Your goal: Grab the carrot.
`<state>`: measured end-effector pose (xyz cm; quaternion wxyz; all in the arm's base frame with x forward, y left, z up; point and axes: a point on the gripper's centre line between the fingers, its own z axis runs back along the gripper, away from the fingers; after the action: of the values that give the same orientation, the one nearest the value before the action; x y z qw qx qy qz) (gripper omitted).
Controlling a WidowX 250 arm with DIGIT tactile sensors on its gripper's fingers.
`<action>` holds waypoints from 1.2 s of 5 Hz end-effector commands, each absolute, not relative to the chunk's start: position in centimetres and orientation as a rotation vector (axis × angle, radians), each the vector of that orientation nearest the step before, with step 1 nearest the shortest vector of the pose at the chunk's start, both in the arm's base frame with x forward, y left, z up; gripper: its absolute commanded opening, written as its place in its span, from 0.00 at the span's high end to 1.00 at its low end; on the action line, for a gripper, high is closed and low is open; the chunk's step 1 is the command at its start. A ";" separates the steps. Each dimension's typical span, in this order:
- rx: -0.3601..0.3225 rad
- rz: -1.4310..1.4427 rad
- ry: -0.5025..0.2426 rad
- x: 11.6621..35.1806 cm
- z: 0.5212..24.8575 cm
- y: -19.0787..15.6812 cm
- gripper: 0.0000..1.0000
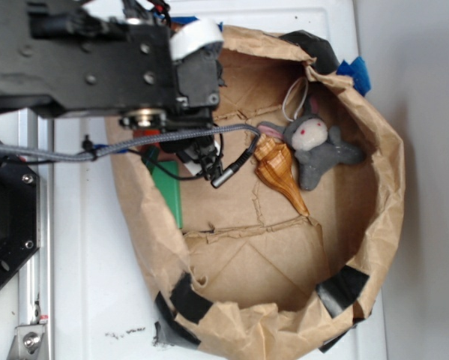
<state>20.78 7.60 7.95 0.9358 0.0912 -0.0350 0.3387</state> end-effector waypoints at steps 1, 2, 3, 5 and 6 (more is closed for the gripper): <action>0.258 0.770 -0.057 22.6 6.6 11.1 0.00; 0.228 0.735 -0.080 23.1 5.3 11.0 0.00; 0.078 0.705 -0.027 23.2 3.1 9.4 0.00; -0.022 0.710 0.086 22.6 1.5 8.1 0.00; -0.023 0.709 0.088 22.9 1.5 8.2 0.00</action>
<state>23.39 7.28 1.48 0.9396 -0.0097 0.0431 0.3395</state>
